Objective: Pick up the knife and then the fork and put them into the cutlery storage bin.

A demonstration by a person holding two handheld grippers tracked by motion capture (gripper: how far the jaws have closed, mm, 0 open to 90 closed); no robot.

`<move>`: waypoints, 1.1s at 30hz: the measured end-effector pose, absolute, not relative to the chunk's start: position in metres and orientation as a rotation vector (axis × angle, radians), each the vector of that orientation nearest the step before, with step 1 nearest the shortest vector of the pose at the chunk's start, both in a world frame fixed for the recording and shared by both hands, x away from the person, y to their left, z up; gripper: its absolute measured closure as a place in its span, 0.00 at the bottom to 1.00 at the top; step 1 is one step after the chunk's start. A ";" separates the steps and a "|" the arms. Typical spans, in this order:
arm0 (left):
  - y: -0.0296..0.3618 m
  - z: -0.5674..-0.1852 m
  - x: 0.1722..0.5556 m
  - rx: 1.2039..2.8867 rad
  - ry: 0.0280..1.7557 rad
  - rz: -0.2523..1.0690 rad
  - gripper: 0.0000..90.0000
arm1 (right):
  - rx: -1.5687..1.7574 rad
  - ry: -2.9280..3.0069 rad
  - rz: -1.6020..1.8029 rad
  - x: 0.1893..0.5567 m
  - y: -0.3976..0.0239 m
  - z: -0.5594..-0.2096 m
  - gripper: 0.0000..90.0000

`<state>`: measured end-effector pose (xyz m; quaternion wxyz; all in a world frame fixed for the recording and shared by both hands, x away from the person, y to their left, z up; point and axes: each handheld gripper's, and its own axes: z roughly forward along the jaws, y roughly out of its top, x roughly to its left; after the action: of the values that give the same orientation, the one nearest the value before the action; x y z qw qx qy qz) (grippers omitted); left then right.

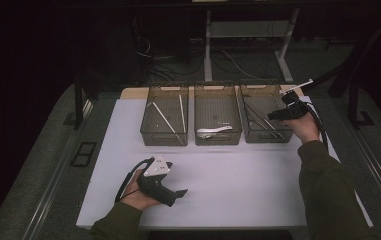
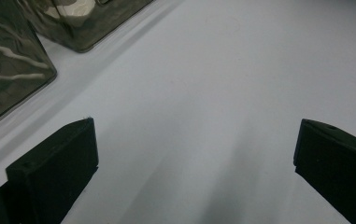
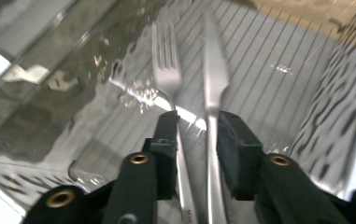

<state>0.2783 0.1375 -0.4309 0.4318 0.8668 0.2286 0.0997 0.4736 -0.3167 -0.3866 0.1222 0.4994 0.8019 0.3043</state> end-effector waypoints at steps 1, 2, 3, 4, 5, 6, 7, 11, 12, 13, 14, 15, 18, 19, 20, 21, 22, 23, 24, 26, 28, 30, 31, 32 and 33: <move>0.138 -0.431 0.278 2.159 0.569 0.250 0.00 | 1.454 2.333 0.907 0.473 -0.318 -0.385 0.73; 0.138 -0.431 0.278 2.160 0.570 0.248 0.00 | 1.466 2.327 0.925 0.472 -0.318 -0.383 0.70; 0.138 -0.430 0.278 2.161 0.570 0.248 0.00 | 1.464 2.324 0.940 0.471 -0.319 -0.382 0.66; 0.138 -0.430 0.278 2.160 0.571 0.248 0.00 | 1.467 2.323 0.952 0.470 -0.320 -0.381 0.64; 0.138 -0.430 0.279 2.158 0.572 0.246 0.00 | 1.460 2.321 0.964 0.468 -0.320 -0.379 0.61; 0.138 -0.431 0.279 2.156 0.575 0.243 0.00 | 1.459 2.314 0.979 0.466 -0.321 -0.378 0.58; 0.138 -0.431 0.279 2.158 0.573 0.243 0.00 | 1.453 2.306 1.002 0.464 -0.322 -0.376 0.56; 0.139 -0.431 0.280 2.152 0.579 0.239 0.00 | 1.411 2.259 1.069 0.453 -0.325 -0.368 0.46; 0.139 -0.431 0.280 2.151 0.579 0.241 0.00 | 1.395 2.247 1.086 0.449 -0.326 -0.367 0.45; 0.139 -0.431 0.280 2.149 0.578 0.242 0.00 | 1.390 2.238 1.103 0.446 -0.326 -0.365 0.43; 0.139 -0.430 0.279 2.149 0.580 0.241 0.00 | 1.382 2.233 1.121 0.443 -0.327 -0.364 0.42; 0.139 -0.430 0.280 2.148 0.579 0.241 0.00 | 1.367 2.236 1.138 0.440 -0.327 -0.363 0.40; 0.139 -0.430 0.280 2.147 0.576 0.241 0.00 | 1.317 2.244 1.160 0.429 -0.326 -0.362 0.38; 0.139 -0.431 0.279 2.140 0.579 0.240 0.00 | 1.308 2.242 1.164 0.426 -0.325 -0.363 0.37; 0.139 -0.431 0.279 2.140 0.578 0.240 0.00 | 1.294 2.240 1.171 0.422 -0.325 -0.363 0.36; 0.139 -0.431 0.279 2.139 0.578 0.240 0.00 | 1.282 2.242 1.177 0.418 -0.325 -0.364 0.35; 0.139 -0.431 0.279 2.139 0.577 0.240 0.00 | 1.274 2.240 1.188 0.414 -0.324 -0.365 0.35; 0.139 -0.431 0.279 2.139 0.578 0.240 0.00 | 1.260 2.237 1.195 0.410 -0.324 -0.366 0.35; 0.139 -0.431 0.279 2.139 0.577 0.241 0.00 | 1.250 2.232 1.200 0.406 -0.324 -0.366 0.34; 0.139 -0.431 0.279 2.141 0.577 0.241 0.00 | 1.227 2.224 1.208 0.397 -0.322 -0.368 0.33; 0.139 -0.431 0.279 2.143 0.575 0.243 0.00 | 1.200 2.212 1.197 0.389 -0.320 -0.369 0.32; 0.139 -0.430 0.279 2.139 0.576 0.243 0.00 | 1.175 2.207 1.202 0.379 -0.318 -0.370 0.32; 0.139 -0.430 0.279 2.139 0.576 0.243 0.00 | 1.167 2.207 1.216 0.375 -0.318 -0.370 0.32; 0.139 -0.430 0.279 2.136 0.578 0.242 0.00 | 1.161 2.209 1.233 0.371 -0.318 -0.371 0.32; 0.139 -0.430 0.279 2.134 0.580 0.240 0.00 | 1.158 2.211 1.255 0.367 -0.317 -0.372 0.31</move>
<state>0.2788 0.1393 -0.4302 0.4427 0.8603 0.2336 0.0969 0.3670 -0.3173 -0.3721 0.1730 0.4081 0.7795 0.4426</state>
